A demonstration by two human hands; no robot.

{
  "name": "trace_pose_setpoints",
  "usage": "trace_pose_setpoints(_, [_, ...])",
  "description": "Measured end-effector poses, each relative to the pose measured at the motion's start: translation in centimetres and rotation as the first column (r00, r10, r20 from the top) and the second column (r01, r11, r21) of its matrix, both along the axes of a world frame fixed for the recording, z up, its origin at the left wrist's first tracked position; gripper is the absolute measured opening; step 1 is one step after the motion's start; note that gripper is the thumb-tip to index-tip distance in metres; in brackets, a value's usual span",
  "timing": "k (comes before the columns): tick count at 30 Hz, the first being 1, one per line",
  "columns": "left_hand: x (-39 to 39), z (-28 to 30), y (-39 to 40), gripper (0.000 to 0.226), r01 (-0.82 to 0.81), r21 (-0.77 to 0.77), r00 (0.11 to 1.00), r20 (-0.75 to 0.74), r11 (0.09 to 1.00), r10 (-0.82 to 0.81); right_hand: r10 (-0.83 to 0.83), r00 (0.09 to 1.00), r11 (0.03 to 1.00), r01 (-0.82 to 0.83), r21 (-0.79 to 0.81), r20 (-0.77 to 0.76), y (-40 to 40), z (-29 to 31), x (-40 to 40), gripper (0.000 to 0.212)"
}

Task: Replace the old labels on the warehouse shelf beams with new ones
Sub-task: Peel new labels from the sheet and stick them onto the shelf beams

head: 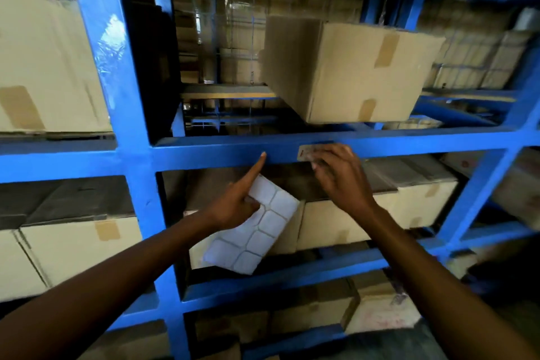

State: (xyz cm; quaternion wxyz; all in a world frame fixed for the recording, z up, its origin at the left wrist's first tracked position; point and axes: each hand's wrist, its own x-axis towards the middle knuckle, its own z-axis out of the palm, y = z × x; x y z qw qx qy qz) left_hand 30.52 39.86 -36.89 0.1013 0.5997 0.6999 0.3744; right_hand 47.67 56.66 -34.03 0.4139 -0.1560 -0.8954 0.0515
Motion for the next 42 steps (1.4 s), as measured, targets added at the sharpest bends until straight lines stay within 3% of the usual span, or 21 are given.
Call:
trace_pose_setpoints(2, [0.1, -0.3, -1.1, 0.095, 0.043, 0.038, 0.991, 0.125, 0.998, -0.048, -0.076, 0.991, 0.986, 0.057, -0.155, -0.114, -3.5, -2.1, 0.8, 0.022])
trace_pose_setpoints(4, [0.7, -1.0, -2.4, 0.096, 0.108, 0.098, 0.961, 0.243, 0.989, -0.129, -0.178, 0.969, 0.9, 0.09, -0.426, -0.172, -7.4, -4.8, 2.0, 0.026])
trace_pose_setpoints(7, [3.0, -2.0, -4.6, 0.095, 0.189, 0.118, 0.868, 0.443, 0.975, -0.222, -0.25, 0.955, 0.613, 0.027, -0.789, -0.161, -13.6, -8.1, 4.9, 0.027])
trace_pose_setpoints(9, [5.0, -2.6, -5.6, 0.094, 0.177, 0.115, 0.811, 0.546, 0.978, -0.21, -0.254, 0.947, 0.481, -0.052, -0.875, -0.196, -16.9, -9.9, 7.1, 0.012])
trace_pose_setpoints(13, [9.7, -3.0, -6.8, 0.093, 0.292, 0.091, 0.763, 0.578, 0.952, -0.289, -0.444, 0.876, 0.436, 0.028, -0.9, -0.188, -21.9, -11.0, 12.5, 0.016])
trace_pose_setpoints(18, [17.6, -5.0, -8.6, 0.09, 0.483, 0.016, 0.563, 0.761, 0.876, -0.324, -0.71, 0.673, 0.367, 0.101, -0.925, -0.208, -28.0, -10.1, 22.0, 0.013])
trace_pose_setpoints(24, [31.9, -8.4, -14.1, 0.059, 0.804, -0.1, 0.449, 0.747, 0.586, -0.49, -0.937, 0.346, 0.161, 0.33, -0.93, -0.039, -40.7, -11.2, 34.8, 0.023])
trace_pose_setpoints(29, [42.6, -10.6, -22.0, 0.057, 0.917, -0.134, 0.348, 0.73, 0.377, -0.588, -0.994, 0.048, -0.063, 0.44, -0.896, 0.094, -52.2, -13.9, 42.0, 0.033])
trace_pose_setpoints(32, [46.9, -12.9, -27.0, 0.058, 0.947, -0.176, 0.314, 0.681, 0.269, -0.662, -0.978, -0.082, -0.208, 0.458, -0.864, 0.192, -58.4, -16.7, 44.4, 0.037])
trace_pose_setpoints(37, [51.0, -18.3, -34.8, 0.054, 0.931, -0.335, 0.321, 0.558, 0.146, -0.765, -0.915, -0.186, -0.404, 0.432, -0.806, 0.358, -66.6, -22.3, 46.2, 0.046])
trace_pose_setpoints(40, [51.8, -21.3, -37.5, 0.048, 0.883, -0.463, 0.302, 0.442, 0.074, -0.845, -0.802, -0.145, -0.549, 0.56, -0.62, 0.579, -69.4, -25.6, 45.8, 0.057])
trace_pose_setpoints(42, [51.6, -22.9, -38.5, 0.043, 0.836, -0.544, 0.253, 0.274, 0.067, -0.928, -0.695, -0.114, -0.59, 0.654, -0.473, 0.71, -70.8, -27.3, 44.8, 0.056])
